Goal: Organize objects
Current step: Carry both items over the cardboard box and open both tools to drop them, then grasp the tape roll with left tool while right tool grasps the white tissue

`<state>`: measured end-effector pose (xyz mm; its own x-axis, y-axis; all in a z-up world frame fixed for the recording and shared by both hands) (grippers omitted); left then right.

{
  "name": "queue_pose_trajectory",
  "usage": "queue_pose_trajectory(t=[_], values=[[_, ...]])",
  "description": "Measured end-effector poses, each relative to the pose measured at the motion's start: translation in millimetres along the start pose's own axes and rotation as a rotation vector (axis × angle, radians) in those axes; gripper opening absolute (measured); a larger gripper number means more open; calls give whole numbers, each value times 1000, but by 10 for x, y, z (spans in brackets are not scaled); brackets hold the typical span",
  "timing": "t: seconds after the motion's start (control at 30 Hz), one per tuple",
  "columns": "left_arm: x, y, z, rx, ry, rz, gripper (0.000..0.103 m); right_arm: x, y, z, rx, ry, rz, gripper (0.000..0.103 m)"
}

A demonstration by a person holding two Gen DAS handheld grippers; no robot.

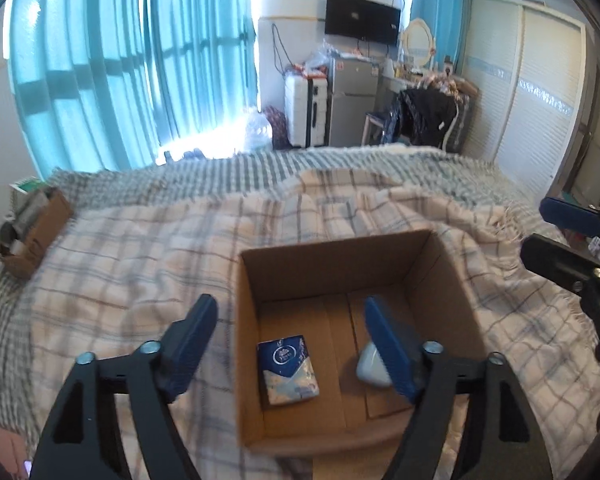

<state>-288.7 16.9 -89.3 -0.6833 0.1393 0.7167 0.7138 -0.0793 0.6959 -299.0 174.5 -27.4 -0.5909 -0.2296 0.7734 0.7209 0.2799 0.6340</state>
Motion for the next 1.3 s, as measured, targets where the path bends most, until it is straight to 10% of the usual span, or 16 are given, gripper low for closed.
queue_pose_trajectory(t=[0.4,0.9,1.3], values=[[-806,817,-66,118,-9,-6,85,-594,1041,-196,12,73,12,85],[-2145,333,169,52,7,-233,72,-2065,-12,-175,-36,-21,-285,85],[-2333,252,461,-31,-66,-282,6,-2136,-19,-283,3,-16,-290,22]])
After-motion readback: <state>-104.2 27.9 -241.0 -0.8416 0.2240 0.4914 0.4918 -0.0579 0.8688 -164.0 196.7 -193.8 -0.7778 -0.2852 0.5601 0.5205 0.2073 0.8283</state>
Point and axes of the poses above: each gripper's, at about its wrist camera, not at the fingertips, and y roughly against the way its jaws point, z to its right, x to its top, the point moved 10 cm from there along -y, roughly the way its jaws point, and after that the axes turned 4 degrees about -y, right-handed, at the moved point
